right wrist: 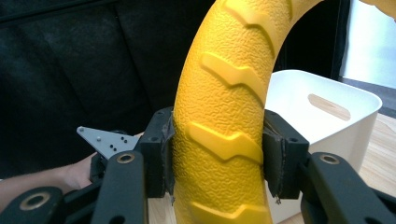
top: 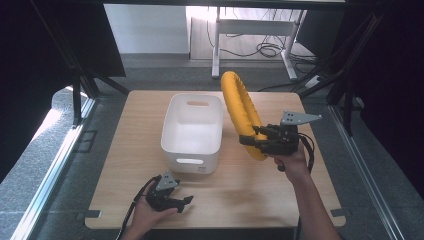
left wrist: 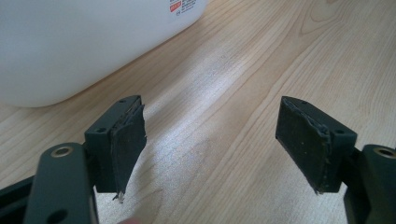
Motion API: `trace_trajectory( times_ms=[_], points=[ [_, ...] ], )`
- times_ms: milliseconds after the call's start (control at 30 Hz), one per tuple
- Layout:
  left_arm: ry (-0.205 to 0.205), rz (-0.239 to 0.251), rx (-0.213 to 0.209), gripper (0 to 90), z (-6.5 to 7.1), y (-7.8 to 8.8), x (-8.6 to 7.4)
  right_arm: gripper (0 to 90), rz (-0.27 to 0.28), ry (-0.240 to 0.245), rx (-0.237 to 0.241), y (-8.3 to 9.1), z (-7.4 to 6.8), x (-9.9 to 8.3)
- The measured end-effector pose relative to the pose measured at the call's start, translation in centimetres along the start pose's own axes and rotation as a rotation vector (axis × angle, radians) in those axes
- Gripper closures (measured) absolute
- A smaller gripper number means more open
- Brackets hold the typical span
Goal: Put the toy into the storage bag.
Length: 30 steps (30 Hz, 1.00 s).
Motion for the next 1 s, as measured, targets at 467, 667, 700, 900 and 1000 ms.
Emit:
trace_trajectory(
  times_ms=[467, 667, 700, 900, 1000],
  points=[
    [0.000, 0.002, -0.003, 24.3, 0.1, 0.0, 0.0, 51.6, 0.030, 0.020, 0.011, -0.4, -1.0, 2.0],
    [-0.001, 0.000, -0.004, 24.3, 0.1, 0.0, 0.0, 51.6, 0.036, 0.022, 0.019, -0.7, -1.2, 2.6],
    [-0.002, -0.001, -0.004, 24.3, 0.1, 0.0, 0.0, 51.6, 0.037, 0.022, 0.018, -0.7, -1.2, 2.7],
    [-0.002, -0.001, -0.005, 24.3, 0.1, 0.0, 0.0, 51.6, 0.039, 0.021, 0.022, -1.2, -1.3, 3.2],
    [-0.002, 0.000, -0.004, 24.3, 0.1, 0.0, 0.0, 51.6, 0.039, 0.023, 0.021, -1.4, -1.4, 3.5]
  ],
)
Point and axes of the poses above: each handheld gripper's, and its own axes: y roughly backward along the jaws, x roughly out of its top, z roughly to its right, the point moved 10 cm from there along -y, roughly forward along the jaws
